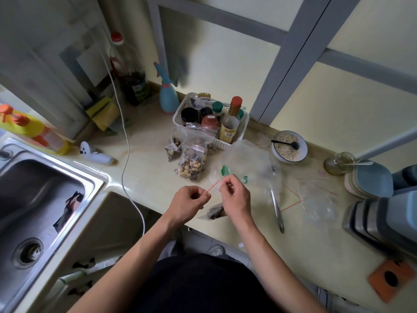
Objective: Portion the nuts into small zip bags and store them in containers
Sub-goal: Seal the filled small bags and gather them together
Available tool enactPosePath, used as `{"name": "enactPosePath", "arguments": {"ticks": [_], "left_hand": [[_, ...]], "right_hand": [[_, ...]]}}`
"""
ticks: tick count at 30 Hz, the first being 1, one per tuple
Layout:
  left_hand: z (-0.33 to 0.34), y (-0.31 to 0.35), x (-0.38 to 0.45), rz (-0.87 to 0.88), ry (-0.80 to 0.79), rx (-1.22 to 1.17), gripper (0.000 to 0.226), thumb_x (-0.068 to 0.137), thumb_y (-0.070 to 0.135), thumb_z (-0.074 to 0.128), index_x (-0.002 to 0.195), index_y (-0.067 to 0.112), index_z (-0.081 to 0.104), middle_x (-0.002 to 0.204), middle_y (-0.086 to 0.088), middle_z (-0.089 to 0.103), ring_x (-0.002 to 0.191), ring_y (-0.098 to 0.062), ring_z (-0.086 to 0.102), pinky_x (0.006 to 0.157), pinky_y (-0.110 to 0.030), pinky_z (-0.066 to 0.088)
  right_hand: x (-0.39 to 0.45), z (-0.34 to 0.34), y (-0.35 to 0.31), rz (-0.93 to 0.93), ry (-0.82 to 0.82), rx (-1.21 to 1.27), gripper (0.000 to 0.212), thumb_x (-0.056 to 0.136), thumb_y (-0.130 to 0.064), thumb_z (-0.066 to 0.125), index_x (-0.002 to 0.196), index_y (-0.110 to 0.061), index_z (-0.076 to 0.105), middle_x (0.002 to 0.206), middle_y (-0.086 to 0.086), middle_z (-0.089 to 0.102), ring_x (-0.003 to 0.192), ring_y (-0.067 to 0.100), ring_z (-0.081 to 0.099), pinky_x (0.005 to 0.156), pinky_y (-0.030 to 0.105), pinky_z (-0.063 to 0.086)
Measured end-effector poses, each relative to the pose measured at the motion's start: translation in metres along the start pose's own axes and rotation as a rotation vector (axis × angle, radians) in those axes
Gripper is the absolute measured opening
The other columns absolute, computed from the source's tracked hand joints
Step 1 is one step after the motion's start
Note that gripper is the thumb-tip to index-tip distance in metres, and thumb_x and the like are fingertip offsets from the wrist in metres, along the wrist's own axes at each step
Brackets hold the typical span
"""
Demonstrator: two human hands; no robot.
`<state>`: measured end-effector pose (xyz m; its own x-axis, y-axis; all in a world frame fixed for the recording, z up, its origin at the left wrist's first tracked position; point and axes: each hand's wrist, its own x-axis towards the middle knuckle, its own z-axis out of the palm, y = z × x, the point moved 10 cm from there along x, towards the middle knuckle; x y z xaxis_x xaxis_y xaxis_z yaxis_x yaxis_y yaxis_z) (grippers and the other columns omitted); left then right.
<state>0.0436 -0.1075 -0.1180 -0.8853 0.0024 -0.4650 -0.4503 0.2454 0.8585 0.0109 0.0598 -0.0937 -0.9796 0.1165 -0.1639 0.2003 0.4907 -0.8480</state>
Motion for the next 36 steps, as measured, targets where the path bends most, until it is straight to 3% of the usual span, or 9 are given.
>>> {"name": "enactPosePath", "arguments": {"ticks": [6,16,19,22,25,26,28,32,36], "left_hand": [[-0.003,-0.003,-0.002,-0.016,0.034,0.042,0.019,0.092,0.025,0.07,0.076,0.014,0.067,0.065,0.005,0.063,0.062,-0.008,0.063,0.06,-0.013,0.045],[-0.022,-0.005,0.001,-0.004,0.121,0.076,0.029,0.088,0.036,0.074,0.073,0.012,0.066,0.06,0.005,0.063,0.065,-0.016,0.068,0.059,-0.023,0.046],[-0.04,-0.007,0.002,0.032,0.188,0.128,0.025,0.089,0.033,0.073,0.072,0.016,0.064,0.064,0.002,0.065,0.067,-0.018,0.066,0.062,-0.029,0.048],[-0.06,-0.005,0.004,0.092,0.269,0.168,0.021,0.09,0.026,0.07,0.073,0.02,0.06,0.068,0.007,0.061,0.065,-0.008,0.056,0.063,-0.025,0.045],[-0.066,0.001,0.012,0.123,0.259,0.09,0.019,0.093,0.019,0.065,0.077,0.016,0.056,0.072,0.009,0.064,0.066,-0.004,0.057,0.062,-0.018,0.045],[-0.065,0.004,0.016,0.128,0.232,0.047,0.018,0.095,0.017,0.063,0.08,0.013,0.055,0.076,0.006,0.069,0.069,-0.004,0.064,0.063,-0.017,0.047],[-0.062,0.009,0.026,0.126,0.177,-0.008,0.017,0.098,0.015,0.06,0.083,0.008,0.054,0.082,0.0,0.075,0.075,-0.009,0.072,0.064,-0.017,0.05],[-0.063,0.006,0.046,0.075,0.198,0.058,0.02,0.1,0.029,0.057,0.088,0.012,0.057,0.082,-0.003,0.071,0.076,-0.017,0.067,0.061,-0.016,0.048],[-0.088,-0.018,0.071,-0.11,0.302,0.161,0.02,0.099,0.037,0.054,0.095,0.018,0.055,0.091,0.001,0.066,0.083,-0.019,0.061,0.075,-0.037,0.051]], "right_hand": [[0.012,-0.017,0.021,0.108,0.1,-0.003,0.016,0.093,-0.015,0.054,0.077,-0.018,0.055,0.073,-0.003,0.061,0.073,0.021,0.056,0.069,0.035,0.046],[0.026,-0.024,0.032,0.185,0.165,0.028,0.014,0.092,-0.018,0.054,0.078,-0.017,0.053,0.072,0.001,0.06,0.069,0.028,0.055,0.063,0.035,0.046],[0.03,-0.004,0.027,0.179,-0.017,0.197,0.017,0.097,-0.018,0.055,0.08,-0.021,0.054,0.08,0.006,0.065,0.055,0.023,0.055,0.053,0.028,0.044],[0.026,0.026,0.017,0.193,-0.294,0.341,0.017,0.098,-0.029,0.065,0.097,-0.017,0.053,0.097,0.019,0.067,0.06,0.019,0.058,0.05,0.023,0.044],[0.008,0.057,0.017,0.286,-0.524,0.295,0.058,0.074,-0.049,0.086,0.114,-0.03,0.049,0.105,0.013,0.072,0.063,0.019,0.064,0.049,0.026,0.049],[0.002,0.066,0.016,0.296,-0.581,0.262,0.061,0.071,-0.045,0.088,0.116,-0.032,0.049,0.102,0.011,0.073,0.065,0.022,0.067,0.05,0.029,0.051],[-0.003,0.079,0.011,0.249,-0.664,0.151,0.044,0.08,-0.029,0.082,0.115,-0.033,0.055,0.095,0.008,0.074,0.071,0.021,0.072,0.059,0.031,0.054],[0.02,0.08,0.012,0.239,-0.5,0.017,0.013,0.091,-0.02,0.066,0.095,-0.03,0.061,0.083,0.001,0.075,0.061,0.012,0.065,0.057,0.028,0.046],[0.059,0.062,0.029,0.295,-0.181,-0.097,0.011,0.091,-0.02,0.06,0.088,-0.029,0.053,0.079,-0.002,0.069,0.059,0.016,0.064,0.053,0.034,0.052]]}}
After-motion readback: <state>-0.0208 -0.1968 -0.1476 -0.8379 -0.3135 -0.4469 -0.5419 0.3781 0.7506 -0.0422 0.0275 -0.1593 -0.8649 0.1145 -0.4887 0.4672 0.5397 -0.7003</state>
